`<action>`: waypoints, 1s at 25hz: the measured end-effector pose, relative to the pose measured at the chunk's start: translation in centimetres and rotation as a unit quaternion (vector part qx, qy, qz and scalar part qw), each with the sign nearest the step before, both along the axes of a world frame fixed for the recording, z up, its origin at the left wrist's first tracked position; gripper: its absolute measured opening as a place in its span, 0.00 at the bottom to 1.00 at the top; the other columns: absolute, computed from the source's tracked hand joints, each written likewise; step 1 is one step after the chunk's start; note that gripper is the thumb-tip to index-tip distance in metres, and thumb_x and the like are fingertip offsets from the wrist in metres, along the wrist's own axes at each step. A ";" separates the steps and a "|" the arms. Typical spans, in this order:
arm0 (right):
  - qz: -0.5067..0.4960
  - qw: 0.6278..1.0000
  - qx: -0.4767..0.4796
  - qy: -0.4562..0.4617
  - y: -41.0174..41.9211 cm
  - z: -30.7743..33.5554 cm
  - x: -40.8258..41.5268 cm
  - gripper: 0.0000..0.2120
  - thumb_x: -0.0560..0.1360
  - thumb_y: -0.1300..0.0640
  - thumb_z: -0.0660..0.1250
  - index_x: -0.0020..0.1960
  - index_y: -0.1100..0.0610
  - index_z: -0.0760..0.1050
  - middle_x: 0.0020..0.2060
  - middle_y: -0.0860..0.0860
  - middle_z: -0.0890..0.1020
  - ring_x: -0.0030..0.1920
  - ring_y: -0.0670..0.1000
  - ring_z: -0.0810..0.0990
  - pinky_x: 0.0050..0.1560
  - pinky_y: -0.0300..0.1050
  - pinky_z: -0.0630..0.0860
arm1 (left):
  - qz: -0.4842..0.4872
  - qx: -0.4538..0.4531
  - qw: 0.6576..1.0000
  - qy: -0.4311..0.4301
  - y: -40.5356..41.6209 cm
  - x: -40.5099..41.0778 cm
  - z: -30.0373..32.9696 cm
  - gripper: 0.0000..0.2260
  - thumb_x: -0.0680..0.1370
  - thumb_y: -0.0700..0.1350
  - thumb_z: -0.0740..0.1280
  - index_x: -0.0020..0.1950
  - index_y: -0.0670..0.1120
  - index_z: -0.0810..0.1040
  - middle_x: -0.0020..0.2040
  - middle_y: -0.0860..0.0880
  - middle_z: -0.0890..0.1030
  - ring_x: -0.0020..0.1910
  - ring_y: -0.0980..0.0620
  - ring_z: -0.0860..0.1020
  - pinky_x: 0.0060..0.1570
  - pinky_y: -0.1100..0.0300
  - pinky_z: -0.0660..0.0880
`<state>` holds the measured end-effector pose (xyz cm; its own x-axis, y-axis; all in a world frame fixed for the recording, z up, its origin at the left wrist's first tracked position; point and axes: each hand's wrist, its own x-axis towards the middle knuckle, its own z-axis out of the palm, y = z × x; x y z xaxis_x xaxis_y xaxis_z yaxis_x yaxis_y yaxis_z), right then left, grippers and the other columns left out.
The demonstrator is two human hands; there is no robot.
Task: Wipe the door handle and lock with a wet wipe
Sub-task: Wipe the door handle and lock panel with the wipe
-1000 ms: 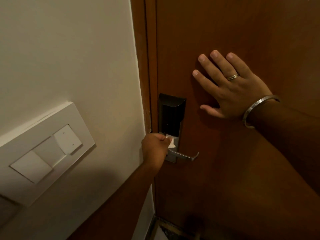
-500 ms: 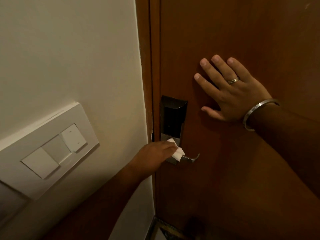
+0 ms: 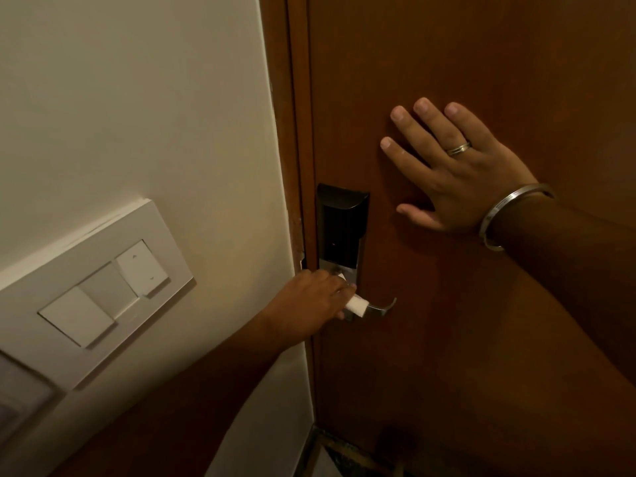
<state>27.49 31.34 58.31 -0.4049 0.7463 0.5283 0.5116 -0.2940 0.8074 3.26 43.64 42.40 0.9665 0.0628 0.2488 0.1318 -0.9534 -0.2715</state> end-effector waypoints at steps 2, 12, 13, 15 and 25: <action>0.003 1.000 -0.002 0.002 0.2 -0.1 0.0 0.43 0.77 0.32 0.50 0.82 0.60 0.55 0.80 0.64 0.53 0.79 0.65 0.53 0.78 0.60 0.47 | -0.003 -0.039 0.999 -0.013 0.0 -0.9 -0.3 0.25 0.77 0.55 0.66 0.69 0.44 0.68 0.64 0.41 0.76 0.59 0.43 0.75 0.53 0.46 0.76; 0.004 1.000 -0.005 -0.002 0.3 -0.2 0.4 0.43 0.78 0.31 0.48 0.82 0.60 0.52 0.80 0.64 0.52 0.80 0.65 0.52 0.78 0.59 0.43 | 0.038 -0.068 0.997 0.003 1.0 -0.4 1.2 0.21 0.74 0.42 0.71 0.66 0.46 0.74 0.63 0.41 0.77 0.59 0.43 0.75 0.54 0.50 0.75; 0.004 1.000 -0.002 -0.006 0.3 -0.2 0.3 0.43 0.78 0.31 0.48 0.82 0.60 0.53 0.80 0.64 0.52 0.79 0.65 0.52 0.78 0.59 0.44 | 0.031 -0.047 0.998 0.013 1.0 -0.4 1.7 0.20 0.73 0.43 0.72 0.65 0.46 0.75 0.62 0.42 0.78 0.58 0.43 0.75 0.53 0.49 0.75; 0.007 1.000 0.001 -0.007 0.3 -0.2 0.3 0.43 0.78 0.31 0.49 0.82 0.60 0.53 0.80 0.64 0.53 0.79 0.65 0.53 0.78 0.59 0.44 | 0.006 -0.004 1.000 0.013 1.0 -0.5 2.2 0.17 0.73 0.46 0.73 0.60 0.49 0.77 0.58 0.46 0.80 0.56 0.45 0.76 0.52 0.49 0.72; 0.010 1.000 0.000 0.003 0.2 -0.2 0.3 0.42 0.78 0.32 0.49 0.82 0.59 0.53 0.80 0.64 0.52 0.80 0.65 0.51 0.79 0.59 0.41 | 0.063 -0.032 0.994 -0.079 -1.9 0.0 0.9 0.10 0.67 0.51 0.76 0.47 0.55 0.81 0.47 0.55 0.84 0.56 0.48 0.77 0.53 0.51 0.58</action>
